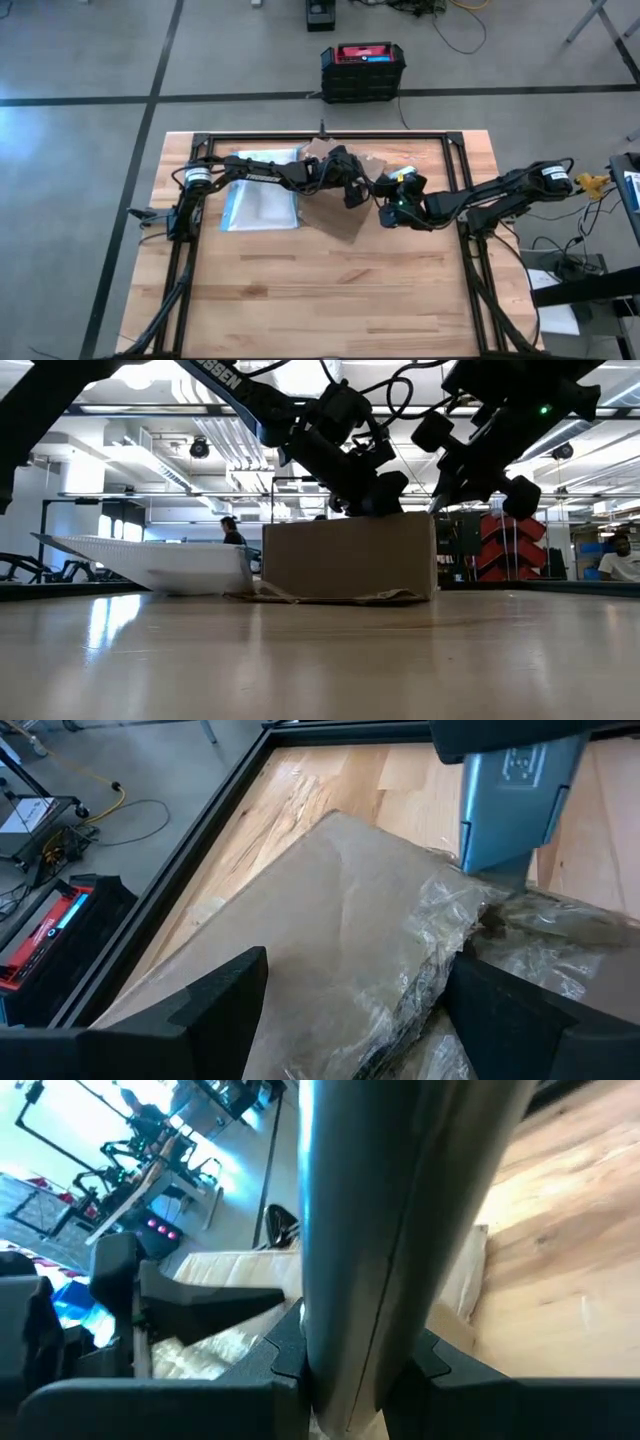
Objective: Pack items into zip bag
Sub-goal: Break down the brown box until it is flat
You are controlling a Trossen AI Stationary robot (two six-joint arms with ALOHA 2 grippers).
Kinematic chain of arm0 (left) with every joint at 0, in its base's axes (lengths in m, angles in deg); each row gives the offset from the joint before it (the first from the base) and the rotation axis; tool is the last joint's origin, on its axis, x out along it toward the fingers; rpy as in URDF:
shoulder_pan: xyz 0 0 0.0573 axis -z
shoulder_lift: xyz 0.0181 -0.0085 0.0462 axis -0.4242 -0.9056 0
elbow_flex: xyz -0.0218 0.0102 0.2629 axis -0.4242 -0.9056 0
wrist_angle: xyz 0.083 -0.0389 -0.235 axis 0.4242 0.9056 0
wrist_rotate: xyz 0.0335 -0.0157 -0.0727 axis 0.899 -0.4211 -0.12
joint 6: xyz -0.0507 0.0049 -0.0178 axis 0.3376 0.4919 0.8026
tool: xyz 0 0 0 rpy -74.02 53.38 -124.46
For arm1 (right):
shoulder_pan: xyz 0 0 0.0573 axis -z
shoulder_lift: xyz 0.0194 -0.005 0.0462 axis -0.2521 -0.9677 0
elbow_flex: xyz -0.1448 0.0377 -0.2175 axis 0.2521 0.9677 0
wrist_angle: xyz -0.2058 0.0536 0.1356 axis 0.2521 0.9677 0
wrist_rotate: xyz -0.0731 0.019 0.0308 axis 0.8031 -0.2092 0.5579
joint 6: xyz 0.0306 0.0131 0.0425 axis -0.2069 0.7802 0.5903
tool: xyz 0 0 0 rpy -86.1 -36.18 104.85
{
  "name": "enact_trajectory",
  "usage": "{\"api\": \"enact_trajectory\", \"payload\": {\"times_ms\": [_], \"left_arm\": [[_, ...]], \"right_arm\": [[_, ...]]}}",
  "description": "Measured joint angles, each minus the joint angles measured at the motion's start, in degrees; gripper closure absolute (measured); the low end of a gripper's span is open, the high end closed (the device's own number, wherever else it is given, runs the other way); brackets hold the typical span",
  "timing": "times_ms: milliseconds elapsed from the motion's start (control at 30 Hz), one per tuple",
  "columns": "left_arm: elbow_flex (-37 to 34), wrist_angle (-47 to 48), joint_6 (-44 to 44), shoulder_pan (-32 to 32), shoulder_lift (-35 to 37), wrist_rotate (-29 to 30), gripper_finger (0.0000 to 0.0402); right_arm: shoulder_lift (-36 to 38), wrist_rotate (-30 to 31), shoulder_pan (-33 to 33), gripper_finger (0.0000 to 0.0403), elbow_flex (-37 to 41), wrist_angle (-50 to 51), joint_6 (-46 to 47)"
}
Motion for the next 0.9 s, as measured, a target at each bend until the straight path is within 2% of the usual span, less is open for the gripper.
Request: {"api": "enact_trajectory", "payload": {"times_ms": [167,367,600,767,900], "left_arm": [[0.0,0.2,0.0,0.0,0.5,0.1,0.0125],[0.1,1.3,-0.1,0.1,3.8,1.7,0.0125],[0.1,4.1,-0.8,-0.6,7.4,3.4,0.0125],[0.1,6.6,1.2,0.1,10.1,2.6,0.0125],[0.1,9.0,1.5,0.5,14.0,-0.1,0.0125]], "right_arm": [[1.5,-1.1,-1.3,0.0347,-1.1,0.7,0.0],[5.1,-1.5,-1.7,0.0347,-5.5,7.5,-3.1],[7.4,-3.1,-1.7,0.0347,-13.4,18.8,-12.4],[7.3,-1.8,-1.7,0.0347,-19.9,30.1,-15.3],[7.3,-3.0,-1.6,0.0347,-22.8,32.3,-22.6]]}}
